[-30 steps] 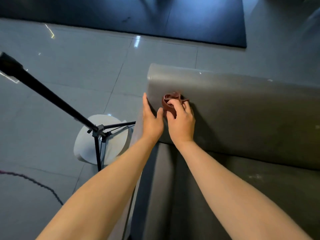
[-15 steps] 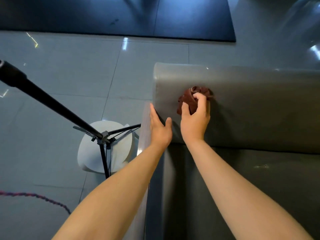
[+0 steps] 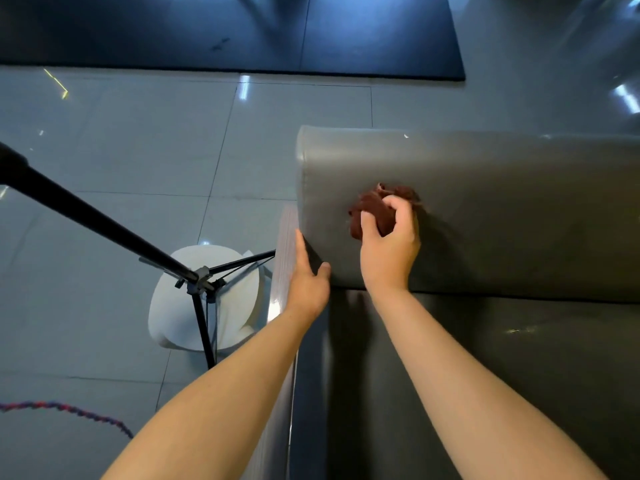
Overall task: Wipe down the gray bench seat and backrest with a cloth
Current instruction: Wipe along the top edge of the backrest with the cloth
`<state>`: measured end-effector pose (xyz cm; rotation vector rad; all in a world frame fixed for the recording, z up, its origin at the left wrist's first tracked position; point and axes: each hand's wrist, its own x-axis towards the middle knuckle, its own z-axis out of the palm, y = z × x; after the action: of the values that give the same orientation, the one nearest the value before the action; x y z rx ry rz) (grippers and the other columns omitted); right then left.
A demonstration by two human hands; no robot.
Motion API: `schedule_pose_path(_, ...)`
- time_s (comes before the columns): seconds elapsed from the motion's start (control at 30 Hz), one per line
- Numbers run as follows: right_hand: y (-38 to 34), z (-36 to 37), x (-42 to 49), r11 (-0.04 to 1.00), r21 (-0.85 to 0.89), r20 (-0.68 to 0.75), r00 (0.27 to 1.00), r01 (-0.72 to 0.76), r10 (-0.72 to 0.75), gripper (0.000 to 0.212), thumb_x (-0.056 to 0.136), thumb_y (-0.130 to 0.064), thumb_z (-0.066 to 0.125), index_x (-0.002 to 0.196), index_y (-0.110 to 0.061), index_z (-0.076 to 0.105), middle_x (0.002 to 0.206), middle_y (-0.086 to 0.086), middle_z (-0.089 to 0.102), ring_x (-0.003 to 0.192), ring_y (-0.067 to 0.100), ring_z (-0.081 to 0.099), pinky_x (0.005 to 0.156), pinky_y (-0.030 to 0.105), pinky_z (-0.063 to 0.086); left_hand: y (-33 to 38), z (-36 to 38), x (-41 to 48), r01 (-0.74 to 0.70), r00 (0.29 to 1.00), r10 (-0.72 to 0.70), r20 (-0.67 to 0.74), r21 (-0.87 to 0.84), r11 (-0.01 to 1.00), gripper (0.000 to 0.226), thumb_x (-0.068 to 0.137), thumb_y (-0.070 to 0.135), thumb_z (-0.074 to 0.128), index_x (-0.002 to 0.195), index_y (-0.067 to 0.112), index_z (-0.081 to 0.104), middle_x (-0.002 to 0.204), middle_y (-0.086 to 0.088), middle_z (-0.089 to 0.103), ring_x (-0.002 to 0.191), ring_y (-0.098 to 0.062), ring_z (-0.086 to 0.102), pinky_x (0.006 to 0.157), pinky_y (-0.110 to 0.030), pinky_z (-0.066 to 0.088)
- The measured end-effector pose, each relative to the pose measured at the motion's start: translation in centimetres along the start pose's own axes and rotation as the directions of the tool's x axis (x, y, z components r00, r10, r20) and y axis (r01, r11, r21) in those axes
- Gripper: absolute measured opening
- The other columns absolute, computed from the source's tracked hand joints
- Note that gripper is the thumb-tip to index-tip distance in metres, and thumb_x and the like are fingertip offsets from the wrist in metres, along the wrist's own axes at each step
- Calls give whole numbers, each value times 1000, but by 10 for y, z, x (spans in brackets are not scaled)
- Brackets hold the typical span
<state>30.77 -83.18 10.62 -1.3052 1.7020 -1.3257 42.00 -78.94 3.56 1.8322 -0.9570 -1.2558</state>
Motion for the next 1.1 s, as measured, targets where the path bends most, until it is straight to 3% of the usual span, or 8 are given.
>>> schedule_pose_path(0.17,9,18,-13,992,-89,147,984,-89,102,21,94,-12,69,113,-20,67,120,-7,62,110,5,49,83,-1,39,-5,-1,-2,-19,1000,20,11,-44,999,80,105,8,47,161,42,1,162,7,33,141,-12,39,106,-19,35)
schedule_pose_path(0.3,33,40,-36,961,-138,253,929,-240,268,15,92,-13,71,98,-26,68,108,-5,69,105,13,63,95,35,57,-14,-6,0,-23,998,21,53,42,999,84,104,6,47,159,46,-3,154,6,41,109,1,51,78,-4,39)
schedule_pose_path(0.37,30,39,-37,956,-145,251,926,-254,284,17,93,-14,70,105,-26,68,115,-2,68,111,15,63,89,18,54,-12,-10,-3,-18,996,12,83,73,997,87,104,6,46,158,47,-8,146,7,43,89,10,48,66,-1,39)
schedule_pose_path(0.47,9,20,-23,990,-71,114,985,-125,133,22,93,-12,70,111,-25,65,123,-2,63,111,9,55,74,-7,36,-8,-11,-6,-18,996,12,85,68,998,91,101,1,45,158,49,-8,156,6,37,106,8,49,82,-7,41)
schedule_pose_path(0.7,13,29,-23,988,-100,131,983,-116,129,29,95,-8,67,121,-19,65,132,2,60,118,9,44,75,-11,29,-10,-12,-6,-4,995,3,97,3,1000,90,101,-4,43,160,44,-4,136,19,32,80,32,45,62,6,37)
schedule_pose_path(0.83,24,35,-24,968,-187,286,933,-168,217,26,93,-8,68,111,-26,67,124,-2,64,123,13,52,93,18,43,-5,-12,-8,7,996,-6,84,-17,1000,86,101,-4,43,161,42,0,131,17,35,69,31,47,55,2,37)
schedule_pose_path(0.97,7,22,-22,979,-190,325,937,-72,131,21,94,-14,68,111,-27,66,121,-5,64,116,14,60,86,12,48,5,-15,-8,24,997,-21,75,-36,999,84,101,-2,44,160,43,6,129,17,43,77,19,55,61,-3,42)
schedule_pose_path(1.1,-47,13,2,974,-41,176,962,221,-210,21,96,-15,63,117,-20,62,120,-2,59,107,8,54,83,2,42,29,-19,-11,-64,998,63,-9,-117,991,81,94,-4,47,157,41,21,150,10,47,133,-5,50,108,-30,47)
